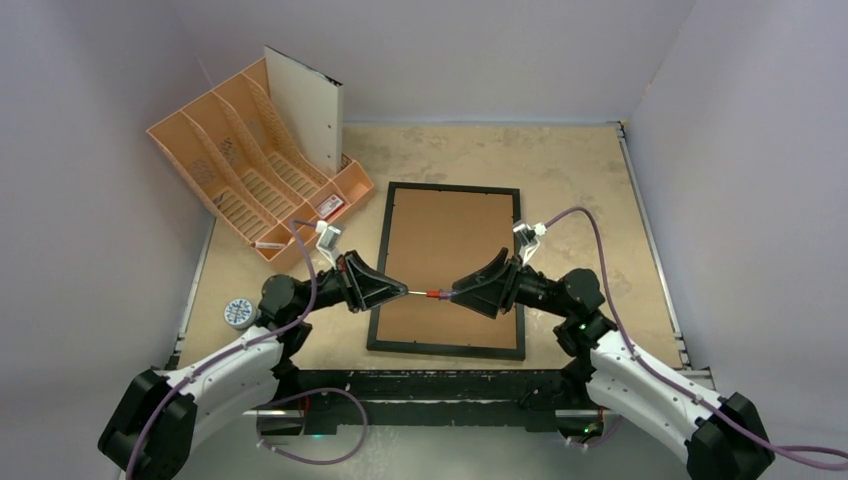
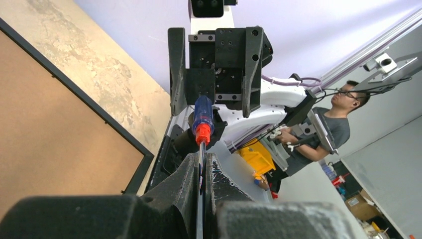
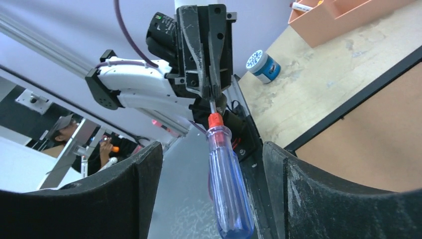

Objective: Take the photo out of the frame
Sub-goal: Pick up the screwdriver from the center of the board.

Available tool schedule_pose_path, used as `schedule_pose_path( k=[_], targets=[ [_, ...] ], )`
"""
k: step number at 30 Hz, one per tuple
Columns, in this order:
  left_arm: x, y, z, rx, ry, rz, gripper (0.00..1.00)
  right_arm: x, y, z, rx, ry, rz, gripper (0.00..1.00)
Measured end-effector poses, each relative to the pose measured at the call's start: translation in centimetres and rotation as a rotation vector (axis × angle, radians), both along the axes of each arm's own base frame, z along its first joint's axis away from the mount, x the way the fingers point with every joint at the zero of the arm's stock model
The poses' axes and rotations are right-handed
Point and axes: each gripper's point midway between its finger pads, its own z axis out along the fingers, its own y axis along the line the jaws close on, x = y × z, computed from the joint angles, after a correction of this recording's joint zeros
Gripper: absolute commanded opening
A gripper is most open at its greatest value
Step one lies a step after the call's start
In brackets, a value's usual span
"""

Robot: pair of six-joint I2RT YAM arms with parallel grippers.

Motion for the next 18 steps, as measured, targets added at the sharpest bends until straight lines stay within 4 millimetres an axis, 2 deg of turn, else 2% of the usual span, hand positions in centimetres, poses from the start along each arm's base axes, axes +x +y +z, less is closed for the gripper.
schedule_pose_path(
  k=[9,15,18],
  targets=[
    [0.28,0.41,0.67,-0.048,0.013,0.039,0.00,-0.37,0.70,0.27,0.025,-0.001,0.069,0.59],
    [0.36,0.42,0.74,-0.052,0.015,0.045,0.00,-0.50,0.97,0.45,0.040,0.000,0.097,0.59],
    [0.43,0.35,0.54,-0.047,0.022,0.044,0.00,-0.54,0.96,0.85,0.054,-0.014,0.099,0.54]
  ],
)
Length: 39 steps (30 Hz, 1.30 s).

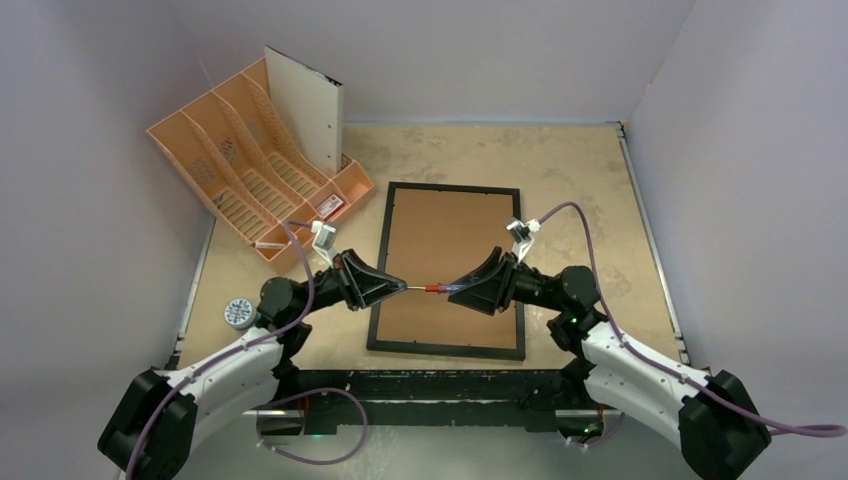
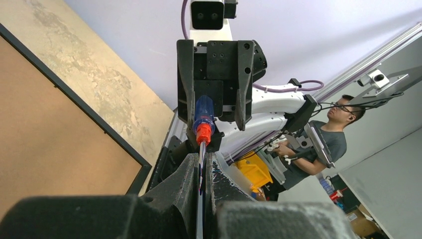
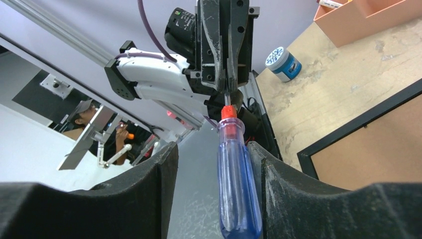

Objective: Take the photo out of the frame
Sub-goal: Pick up the screwdriver from the center of the board.

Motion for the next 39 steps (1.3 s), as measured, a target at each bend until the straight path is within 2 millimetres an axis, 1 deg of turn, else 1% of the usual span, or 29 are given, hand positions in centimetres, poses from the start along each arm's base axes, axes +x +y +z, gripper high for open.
schedule_pose_path(
  k=[1,5,10,14,16,19,22,31,32,39],
  targets=[
    [0.00,-0.03,-0.06,0.001,0.002,-0.001,0.00,0.00,-0.01,0.07,0.002,-0.004,0.000,0.53],
    [-0.03,-0.09,-0.07,0.001,0.005,-0.002,0.00,0.08,0.05,-0.06,-0.001,-0.003,-0.001,0.44],
    [-0.01,-0.21,-0.27,0.005,0.011,-0.005,0.00,0.28,0.18,-0.46,-0.011,0.009,-0.001,0.44],
    [0.01,-0.31,-0.46,0.010,0.019,-0.008,0.00,0.41,0.26,-0.60,-0.015,0.011,-0.001,0.40],
    [0.02,-0.32,-0.48,0.010,0.020,-0.008,0.00,0.51,0.35,-0.67,-0.018,0.016,0.000,0.33],
    [0.00,-0.32,-0.46,0.009,0.019,-0.009,0.00,0.65,0.50,-0.67,-0.020,0.018,0.004,0.33],
    [-0.11,-0.39,-0.46,0.009,0.019,-0.013,0.00,0.57,0.56,-0.72,-0.023,0.018,0.014,0.28],
    [-0.16,-0.46,-0.41,0.007,0.020,-0.013,0.00,0.53,0.55,-0.71,-0.023,0.017,0.016,0.01],
    [-0.16,-0.46,-0.41,0.007,0.020,-0.013,0.00,0.53,0.55,-0.69,-0.023,0.017,0.016,0.00],
    [-0.18,-0.50,-0.43,0.007,0.021,-0.014,0.00,0.46,0.48,-0.65,-0.024,0.019,0.014,0.00]
  ],
)
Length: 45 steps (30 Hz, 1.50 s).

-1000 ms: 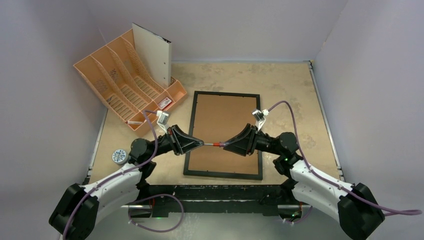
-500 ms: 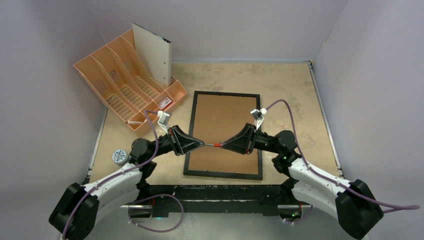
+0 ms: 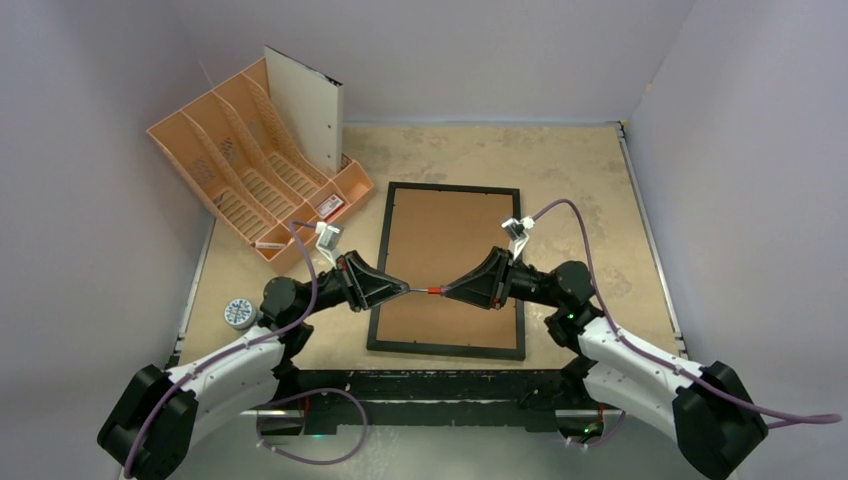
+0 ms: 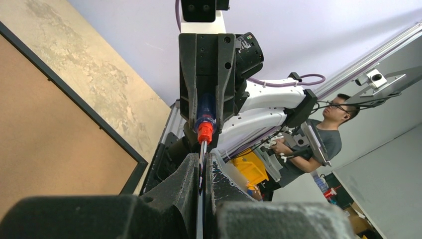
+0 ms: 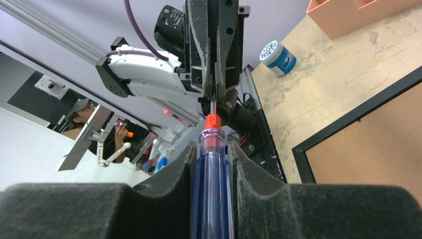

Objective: Take the photo out of the frame
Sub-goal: Pick up the screwdriver from the center of the board.

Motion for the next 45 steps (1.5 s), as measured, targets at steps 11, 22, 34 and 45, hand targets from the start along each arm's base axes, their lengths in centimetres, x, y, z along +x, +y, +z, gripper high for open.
schedule_pose_path(
  k=[11,22,34,45],
  targets=[
    [0.0,-0.1,0.0,0.002,0.002,-0.004,0.00,-0.1,-0.1,0.0,-0.006,0.005,-0.007,0.19],
    [0.1,-0.2,0.2,-0.004,0.006,0.006,0.00,-0.1,0.1,0.2,0.009,0.008,0.002,0.34],
    [0.2,-0.3,0.4,-0.015,-0.004,0.012,0.00,0.1,0.3,0.2,0.018,0.018,0.005,0.00],
    [2.0,-0.6,-2.5,0.151,0.055,0.080,0.85,1.0,-0.1,-1.1,-0.063,0.053,-0.083,0.00]
  ],
)
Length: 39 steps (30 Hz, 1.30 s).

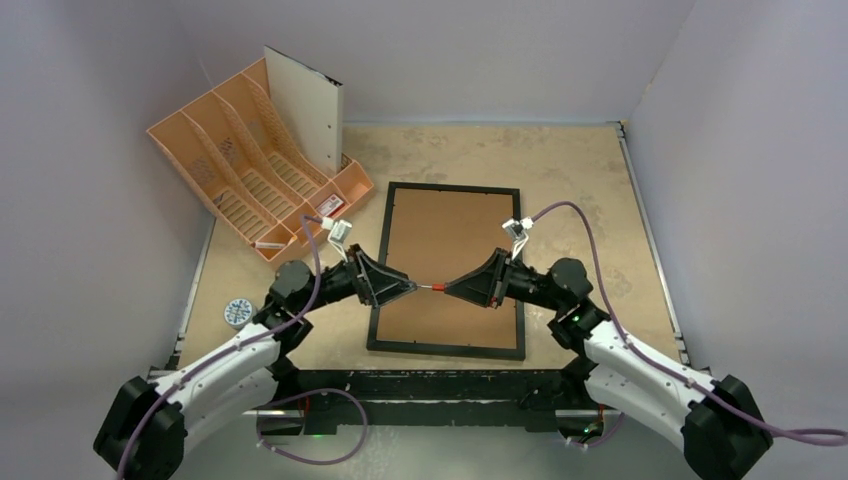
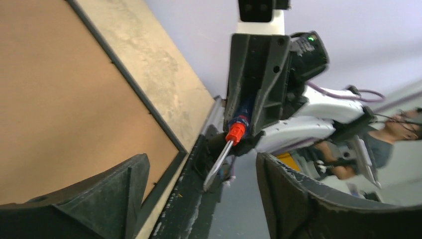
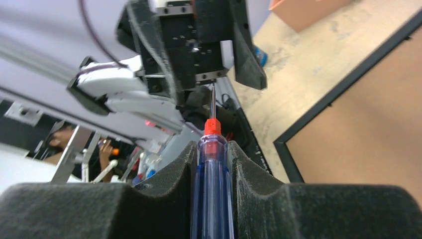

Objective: Take the photo out of the frame
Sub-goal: Pick up the screwdriver from the center of the board, then adjust the photo frame at the center of the board.

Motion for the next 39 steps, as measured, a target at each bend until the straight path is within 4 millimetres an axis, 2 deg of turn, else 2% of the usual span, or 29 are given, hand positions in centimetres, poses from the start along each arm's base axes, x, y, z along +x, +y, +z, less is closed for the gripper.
schedule_pose_path(
  k=[4,6,10,14,19,24,27,39],
  targets=[
    [1.9,0.9,-0.6,0.127,0.012,0.123,0.87,1.2,-0.6,-1.8,-0.092,0.054,-0.089,0.00],
    [2.9,1.8,-1.7,0.198,0.039,0.201,0.88,1.7,-1.0,-3.4,-0.149,0.103,-0.136,0.00],
    [3.6,3.7,-7.0,0.382,0.174,0.301,0.87,2.4,-1.8,-6.5,-0.249,0.198,-0.206,0.00],
    [3.1,5.6,-12.6,0.580,0.304,0.330,0.87,2.7,-2.6,-8.9,-0.333,0.276,-0.257,0.00],
    [2.0,7.1,-16.3,0.727,0.374,0.327,0.84,3.0,-3.2,-10.0,-0.406,0.328,-0.298,0.00],
    [1.0,7.7,-18.4,0.792,0.404,0.297,0.79,3.3,-3.7,-10.0,-0.435,0.329,-0.329,0.00],
    [0.8,7.3,-18.7,0.792,0.397,0.270,0.76,3.2,-4.0,-10.3,-0.451,0.337,-0.337,0.00],
    [-1.2,3.1,-18.9,0.776,0.307,0.117,0.61,4.2,-4.7,-10.5,-0.531,0.346,-0.387,0.00]
  ],
)
